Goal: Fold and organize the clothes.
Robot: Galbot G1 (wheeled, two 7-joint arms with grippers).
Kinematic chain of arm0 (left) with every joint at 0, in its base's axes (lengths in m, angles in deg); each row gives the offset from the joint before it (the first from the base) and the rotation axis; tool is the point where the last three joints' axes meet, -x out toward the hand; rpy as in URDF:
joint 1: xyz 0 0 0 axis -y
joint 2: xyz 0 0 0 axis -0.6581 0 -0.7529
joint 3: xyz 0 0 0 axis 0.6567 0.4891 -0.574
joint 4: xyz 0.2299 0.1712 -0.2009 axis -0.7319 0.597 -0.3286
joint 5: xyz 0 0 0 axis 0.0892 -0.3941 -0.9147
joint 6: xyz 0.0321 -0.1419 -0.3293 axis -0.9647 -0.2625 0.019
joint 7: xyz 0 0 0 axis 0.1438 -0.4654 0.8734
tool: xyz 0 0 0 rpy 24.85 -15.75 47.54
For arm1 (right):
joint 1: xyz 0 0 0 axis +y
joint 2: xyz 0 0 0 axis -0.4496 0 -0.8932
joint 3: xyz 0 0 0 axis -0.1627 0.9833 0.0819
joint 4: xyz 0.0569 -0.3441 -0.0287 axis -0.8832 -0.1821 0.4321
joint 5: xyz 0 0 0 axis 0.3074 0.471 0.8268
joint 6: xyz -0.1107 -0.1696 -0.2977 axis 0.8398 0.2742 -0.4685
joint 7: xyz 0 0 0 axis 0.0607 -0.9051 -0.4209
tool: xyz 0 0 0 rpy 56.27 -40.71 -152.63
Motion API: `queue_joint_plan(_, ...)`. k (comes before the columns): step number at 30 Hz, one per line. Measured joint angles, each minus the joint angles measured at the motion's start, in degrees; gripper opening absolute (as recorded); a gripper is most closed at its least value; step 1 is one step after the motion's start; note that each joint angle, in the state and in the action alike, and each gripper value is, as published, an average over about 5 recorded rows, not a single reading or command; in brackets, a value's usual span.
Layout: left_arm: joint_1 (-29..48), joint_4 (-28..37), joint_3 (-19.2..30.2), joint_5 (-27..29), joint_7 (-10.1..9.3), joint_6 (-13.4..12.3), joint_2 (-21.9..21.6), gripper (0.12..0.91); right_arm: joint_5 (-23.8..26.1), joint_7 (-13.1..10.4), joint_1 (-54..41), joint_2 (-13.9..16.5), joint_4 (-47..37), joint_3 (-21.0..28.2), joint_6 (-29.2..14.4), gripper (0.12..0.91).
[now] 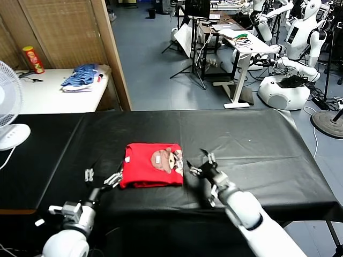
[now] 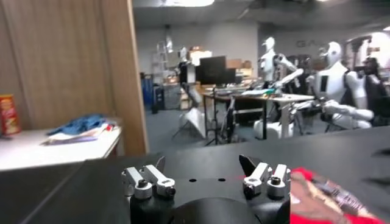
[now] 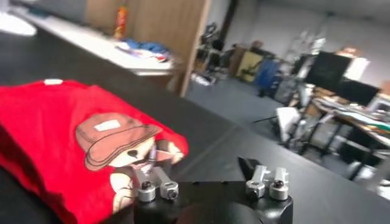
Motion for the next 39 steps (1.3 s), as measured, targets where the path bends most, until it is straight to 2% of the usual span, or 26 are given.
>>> queue_joint_plan(3,-1.22,-0.54,-0.23,-1.01,-1.99,1.01,-0.22,0.798,-2.3,-2.71,5.88,0.2,3.98,-3.66,-2.69,0.788)
queue_joint_plan(6,-2.78,-1.75,-0.79,-1.87,-3.63,2.22,-0.49,0.798,-3.52,-5.1,12.94,-0.16,8.04,-7.39,-5.65,0.797)
queue_joint_plan(9,-5.08,-3.36,-1.37,-2.2,-4.43,2.64,-0.48,0.798,-2.68,-7.34,20.66,-0.95,11.99,-10.26,-8.32,0.798)
queue_joint_plan(18,-15.78,-9.11,-3.69,-2.72,-3.83,3.31,-0.23,0.798,2.34,-15.21,40.39,-3.8,22.4,-12.75,-12.96,0.798)
queue_joint_plan(21,-19.51,-11.49,-4.99,-4.38,-4.31,5.08,-0.37,0.798,2.98,-17.87,45.97,-4.13,25.5,-13.2,-12.94,0.798)
queue_joint_plan(25,-22.57,-13.97,-6.6,-5.64,-5.04,7.88,-0.55,0.798,1.83,-21.33,51.78,-4.36,28.79,-14.18,-10.29,0.798)
queue_joint_plan(30,-24.27,-15.25,-7.88,-5.96,-4.94,9.94,-0.46,0.798,0.44,-22.4,55.49,-4.32,30.91,-15.11,-7.62,0.798)
queue_joint_plan(39,-25.68,-16.11,-8.33,-6.17,-4.21,10.28,-0.1,0.798,0.34,-22.57,57.25,-4.33,31.89,-15.48,-6.94,0.798)
